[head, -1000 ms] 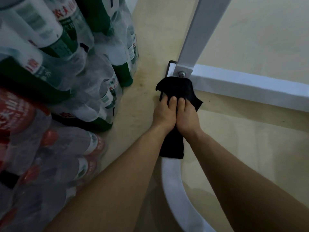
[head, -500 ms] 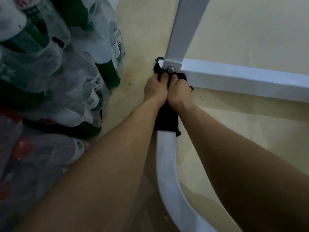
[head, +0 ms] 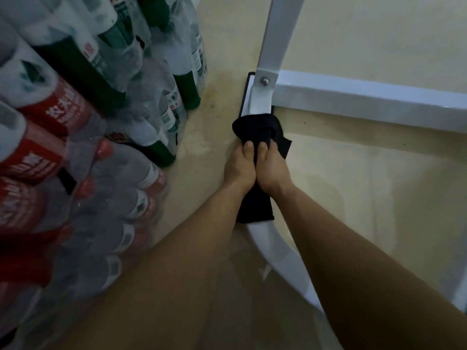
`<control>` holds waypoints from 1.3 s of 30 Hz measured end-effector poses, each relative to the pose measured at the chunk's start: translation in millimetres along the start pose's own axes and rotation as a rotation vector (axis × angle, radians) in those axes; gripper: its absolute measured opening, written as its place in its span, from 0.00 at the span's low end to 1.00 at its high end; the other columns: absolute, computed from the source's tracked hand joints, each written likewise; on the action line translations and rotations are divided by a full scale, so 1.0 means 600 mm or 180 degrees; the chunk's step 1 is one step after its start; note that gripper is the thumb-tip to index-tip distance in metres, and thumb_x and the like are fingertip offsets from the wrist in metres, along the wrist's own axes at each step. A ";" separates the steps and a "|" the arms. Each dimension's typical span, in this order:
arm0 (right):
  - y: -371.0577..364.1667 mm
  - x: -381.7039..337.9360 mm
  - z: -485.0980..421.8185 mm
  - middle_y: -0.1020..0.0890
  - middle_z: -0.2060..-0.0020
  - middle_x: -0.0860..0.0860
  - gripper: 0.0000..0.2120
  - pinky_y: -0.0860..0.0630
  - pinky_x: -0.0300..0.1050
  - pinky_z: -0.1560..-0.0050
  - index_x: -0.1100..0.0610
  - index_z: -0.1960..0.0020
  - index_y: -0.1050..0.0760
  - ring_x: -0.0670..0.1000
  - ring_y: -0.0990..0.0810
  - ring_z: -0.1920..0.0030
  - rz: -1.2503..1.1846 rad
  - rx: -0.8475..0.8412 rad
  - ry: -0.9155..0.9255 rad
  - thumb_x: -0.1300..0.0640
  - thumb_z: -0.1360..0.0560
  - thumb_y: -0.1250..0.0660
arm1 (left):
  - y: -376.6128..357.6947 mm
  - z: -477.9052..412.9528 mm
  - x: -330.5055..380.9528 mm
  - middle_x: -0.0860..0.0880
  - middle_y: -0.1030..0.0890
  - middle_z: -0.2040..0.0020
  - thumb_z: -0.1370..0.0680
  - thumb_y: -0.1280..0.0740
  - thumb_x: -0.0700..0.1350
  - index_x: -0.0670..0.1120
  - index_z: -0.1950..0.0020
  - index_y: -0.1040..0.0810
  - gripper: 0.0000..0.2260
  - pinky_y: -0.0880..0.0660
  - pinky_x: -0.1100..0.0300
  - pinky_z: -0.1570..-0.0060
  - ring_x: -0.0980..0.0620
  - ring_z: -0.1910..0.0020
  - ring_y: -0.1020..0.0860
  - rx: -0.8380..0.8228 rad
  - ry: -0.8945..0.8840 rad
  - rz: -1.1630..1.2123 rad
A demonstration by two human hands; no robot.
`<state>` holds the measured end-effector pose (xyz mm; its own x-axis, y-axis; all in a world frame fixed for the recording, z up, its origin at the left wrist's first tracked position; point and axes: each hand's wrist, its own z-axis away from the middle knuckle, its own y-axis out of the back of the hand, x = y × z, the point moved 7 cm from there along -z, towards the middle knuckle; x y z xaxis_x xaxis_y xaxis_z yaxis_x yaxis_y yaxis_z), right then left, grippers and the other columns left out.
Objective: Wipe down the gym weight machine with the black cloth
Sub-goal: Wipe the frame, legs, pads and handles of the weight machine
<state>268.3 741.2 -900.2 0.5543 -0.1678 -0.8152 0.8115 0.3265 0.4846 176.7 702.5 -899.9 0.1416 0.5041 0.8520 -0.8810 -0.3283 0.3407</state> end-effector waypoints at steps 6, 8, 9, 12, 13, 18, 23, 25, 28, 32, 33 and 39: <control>-0.003 0.042 0.140 0.20 0.48 0.53 0.21 0.31 0.45 0.51 0.55 0.33 0.31 0.58 0.20 0.46 0.0377 -0.0638 0.0053 0.44 0.15 0.53 | 0.005 0.148 -0.062 0.43 0.20 0.42 0.14 0.51 0.53 0.46 0.34 0.26 0.19 0.33 0.59 0.50 0.44 0.44 0.22 0.0240 0.0230 -0.0019; 0.001 0.053 0.181 0.21 0.48 0.52 0.21 0.33 0.45 0.52 0.55 0.34 0.29 0.57 0.20 0.46 0.0689 -0.0963 0.0124 0.45 0.14 0.54 | 0.003 0.193 -0.084 0.45 0.20 0.42 0.14 0.51 0.52 0.47 0.32 0.27 0.18 0.33 0.59 0.52 0.44 0.45 0.22 0.0314 0.0270 0.0038; 0.004 0.058 0.195 0.21 0.46 0.53 0.22 0.33 0.45 0.52 0.56 0.33 0.29 0.57 0.21 0.46 0.0870 -0.1071 0.0158 0.46 0.14 0.54 | -0.001 0.209 -0.092 0.45 0.20 0.42 0.14 0.51 0.52 0.47 0.30 0.28 0.18 0.34 0.60 0.53 0.45 0.45 0.22 0.0339 0.0297 0.0047; 0.004 0.065 0.196 0.19 0.46 0.55 0.22 0.32 0.45 0.54 0.57 0.36 0.28 0.55 0.22 0.52 0.0983 -0.1063 0.0229 0.45 0.14 0.53 | -0.006 0.219 -0.099 0.45 0.20 0.43 0.14 0.50 0.50 0.48 0.30 0.29 0.17 0.35 0.60 0.55 0.47 0.50 0.24 0.0406 0.0293 0.0151; 0.001 0.065 0.186 0.19 0.47 0.55 0.22 0.32 0.45 0.55 0.57 0.38 0.27 0.54 0.22 0.54 0.0937 -0.0985 0.0224 0.43 0.15 0.53 | -0.006 0.208 -0.095 0.45 0.19 0.44 0.14 0.50 0.50 0.47 0.31 0.28 0.17 0.35 0.60 0.55 0.46 0.49 0.23 0.0421 0.0275 0.0173; -0.018 0.066 0.098 0.18 0.46 0.58 0.28 0.30 0.45 0.52 0.60 0.40 0.24 0.59 0.20 0.47 0.0452 -0.0487 0.0075 0.42 0.15 0.54 | -0.002 0.102 -0.063 0.42 0.20 0.44 0.14 0.50 0.50 0.43 0.38 0.25 0.18 0.32 0.57 0.51 0.46 0.49 0.23 0.0134 0.0065 0.0033; -0.015 0.056 0.056 0.19 0.44 0.59 0.30 0.30 0.45 0.50 0.62 0.38 0.25 0.59 0.20 0.45 0.0457 -0.0486 0.0094 0.40 0.16 0.55 | -0.004 0.065 -0.054 0.41 0.20 0.42 0.14 0.49 0.50 0.41 0.37 0.24 0.19 0.30 0.57 0.46 0.43 0.43 0.22 0.0100 -0.0037 0.0089; -0.012 0.056 0.074 0.19 0.44 0.59 0.29 0.32 0.45 0.51 0.62 0.38 0.25 0.59 0.20 0.46 0.0602 -0.0639 0.0094 0.41 0.15 0.55 | -0.002 0.082 -0.061 0.41 0.20 0.41 0.14 0.50 0.51 0.42 0.35 0.24 0.20 0.30 0.56 0.46 0.44 0.43 0.23 0.0171 0.0046 0.0142; -0.003 0.053 0.132 0.20 0.45 0.59 0.26 0.33 0.45 0.52 0.61 0.39 0.26 0.58 0.22 0.50 0.0907 -0.0849 0.0294 0.45 0.14 0.56 | -0.002 0.137 -0.073 0.45 0.21 0.42 0.14 0.51 0.50 0.43 0.33 0.26 0.19 0.33 0.60 0.48 0.47 0.45 0.24 0.0288 0.0157 0.0274; 0.008 0.057 0.207 0.22 0.48 0.60 0.21 0.37 0.46 0.56 0.61 0.43 0.28 0.61 0.23 0.52 0.1504 -0.1145 0.0580 0.50 0.13 0.56 | -0.022 0.226 -0.104 0.47 0.23 0.38 0.14 0.50 0.50 0.46 0.27 0.31 0.18 0.35 0.64 0.48 0.48 0.40 0.24 0.0482 0.0236 0.0593; 0.015 0.062 0.218 0.23 0.51 0.59 0.19 0.38 0.46 0.58 0.59 0.46 0.29 0.63 0.22 0.52 0.1656 -0.1209 0.0638 0.50 0.13 0.55 | -0.029 0.242 -0.113 0.46 0.23 0.35 0.14 0.50 0.50 0.47 0.25 0.33 0.19 0.35 0.63 0.47 0.47 0.38 0.24 0.0540 0.0293 0.0630; 0.065 0.102 0.280 0.23 0.56 0.55 0.16 0.30 0.54 0.58 0.54 0.52 0.33 0.63 0.22 0.57 0.2169 -0.1173 0.0809 0.48 0.14 0.54 | -0.073 0.300 -0.143 0.44 0.27 0.29 0.14 0.49 0.51 0.49 0.20 0.44 0.22 0.31 0.57 0.40 0.44 0.34 0.26 0.0676 0.0510 0.0640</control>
<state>365.0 587.3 -877.4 0.8095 0.3800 -0.4477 0.1737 0.5733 0.8007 284.5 530.0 -916.5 -0.1132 0.5260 0.8429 -0.7678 -0.5847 0.2618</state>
